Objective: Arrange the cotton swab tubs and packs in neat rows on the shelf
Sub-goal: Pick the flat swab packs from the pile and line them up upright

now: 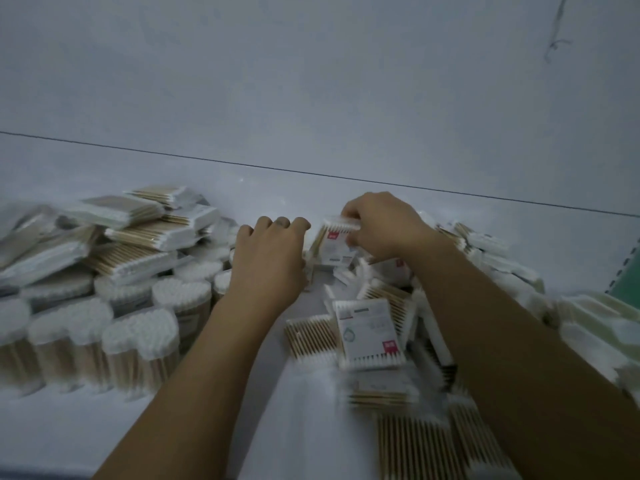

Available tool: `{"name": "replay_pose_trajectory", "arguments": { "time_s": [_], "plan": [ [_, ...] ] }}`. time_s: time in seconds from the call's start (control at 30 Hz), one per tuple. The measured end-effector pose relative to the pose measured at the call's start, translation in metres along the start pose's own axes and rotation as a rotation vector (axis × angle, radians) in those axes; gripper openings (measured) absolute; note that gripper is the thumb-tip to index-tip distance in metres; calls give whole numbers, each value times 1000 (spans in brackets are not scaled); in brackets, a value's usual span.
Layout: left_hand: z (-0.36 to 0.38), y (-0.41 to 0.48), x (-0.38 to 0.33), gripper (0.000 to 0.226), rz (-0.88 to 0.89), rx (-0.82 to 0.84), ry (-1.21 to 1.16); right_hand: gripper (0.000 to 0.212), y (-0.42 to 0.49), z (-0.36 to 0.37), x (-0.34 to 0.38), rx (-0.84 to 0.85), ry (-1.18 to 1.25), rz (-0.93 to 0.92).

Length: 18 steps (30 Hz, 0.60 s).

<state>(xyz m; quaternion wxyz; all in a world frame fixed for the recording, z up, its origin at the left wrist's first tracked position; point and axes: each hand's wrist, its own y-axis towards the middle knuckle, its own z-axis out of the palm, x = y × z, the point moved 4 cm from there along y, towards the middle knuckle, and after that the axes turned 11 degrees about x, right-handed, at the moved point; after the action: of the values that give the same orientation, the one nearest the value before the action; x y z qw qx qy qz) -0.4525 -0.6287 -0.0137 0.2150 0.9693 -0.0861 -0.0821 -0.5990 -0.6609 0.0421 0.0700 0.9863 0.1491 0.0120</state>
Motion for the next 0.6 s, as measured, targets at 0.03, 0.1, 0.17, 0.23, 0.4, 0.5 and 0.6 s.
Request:
{"name": "replay_pose_trajectory", "arguments": {
  "time_s": [0.03, 0.1, 0.17, 0.23, 0.4, 0.5, 0.6],
  "plan": [
    [0, 0, 3, 54, -17, -8, -2, 23, 0, 4, 5, 3, 24, -9],
    [0, -1, 5, 57, -34, -19, -2, 26, 3, 16, 14, 42, 64, -30],
    [0, -4, 5, 57, -39, -33, 6, 28, 9, 28, 21, 63, 78, -50],
    [-2, -2, 6, 54, -41, -42, 32, 33, 16, 30, 22, 30, 62, -56],
    [4, 1, 7, 45, -37, 91, 141, 25, 23, 46, 24, -43, 59, -70],
    [6, 0, 10, 49, -53, 84, 128, 27, 23, 58, 29, -53, 8, -90],
    [5, 1, 16, 48, -71, 100, 145, 24, 26, 61, 32, -76, 11, -124]
  ]
}}
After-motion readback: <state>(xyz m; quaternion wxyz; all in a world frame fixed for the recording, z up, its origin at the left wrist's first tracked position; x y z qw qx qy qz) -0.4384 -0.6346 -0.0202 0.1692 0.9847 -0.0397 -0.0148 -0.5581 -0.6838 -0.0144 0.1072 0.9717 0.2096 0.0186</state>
